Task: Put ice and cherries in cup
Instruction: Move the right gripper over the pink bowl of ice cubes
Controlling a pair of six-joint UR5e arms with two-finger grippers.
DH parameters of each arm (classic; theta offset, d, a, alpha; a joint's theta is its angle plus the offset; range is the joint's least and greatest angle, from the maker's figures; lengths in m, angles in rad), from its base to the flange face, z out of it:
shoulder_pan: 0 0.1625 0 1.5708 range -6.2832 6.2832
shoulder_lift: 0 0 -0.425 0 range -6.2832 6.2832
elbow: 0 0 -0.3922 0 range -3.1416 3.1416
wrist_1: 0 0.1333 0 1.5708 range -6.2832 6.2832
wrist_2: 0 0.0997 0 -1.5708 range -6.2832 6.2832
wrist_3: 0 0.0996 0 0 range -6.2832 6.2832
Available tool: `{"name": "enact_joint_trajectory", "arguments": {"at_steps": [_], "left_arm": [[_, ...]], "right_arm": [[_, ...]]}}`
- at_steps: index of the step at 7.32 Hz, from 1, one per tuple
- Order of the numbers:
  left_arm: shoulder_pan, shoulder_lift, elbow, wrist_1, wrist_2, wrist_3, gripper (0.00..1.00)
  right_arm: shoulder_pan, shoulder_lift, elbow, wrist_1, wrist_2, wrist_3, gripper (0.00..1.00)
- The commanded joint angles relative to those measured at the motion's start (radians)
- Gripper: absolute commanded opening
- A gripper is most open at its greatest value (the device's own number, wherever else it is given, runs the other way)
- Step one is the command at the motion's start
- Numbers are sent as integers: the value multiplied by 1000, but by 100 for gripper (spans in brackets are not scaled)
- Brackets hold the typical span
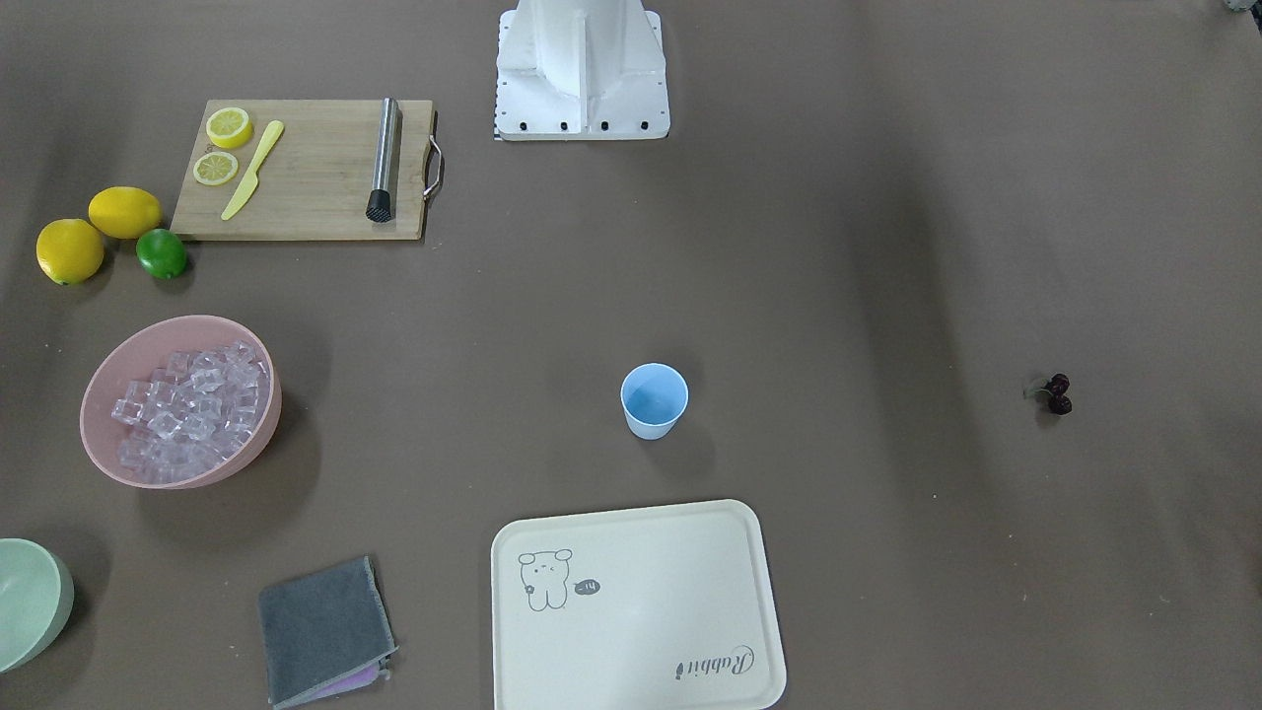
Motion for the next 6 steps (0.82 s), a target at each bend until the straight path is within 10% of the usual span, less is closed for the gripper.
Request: {"name": "enact_joint_trajectory", "arguments": {"at_steps": [1,4,6], "left_arm": [[-1,6,-2,1,11,-1,98],[0,20,-6,0,10,-4,98],[-1,27,-9,-2,8,-3,98]], "right_arm": [[0,0,-1,-3,2,0,100],[-162,41,11,79,64,97,100],[-396,157,2,263,10,517,100]]}}
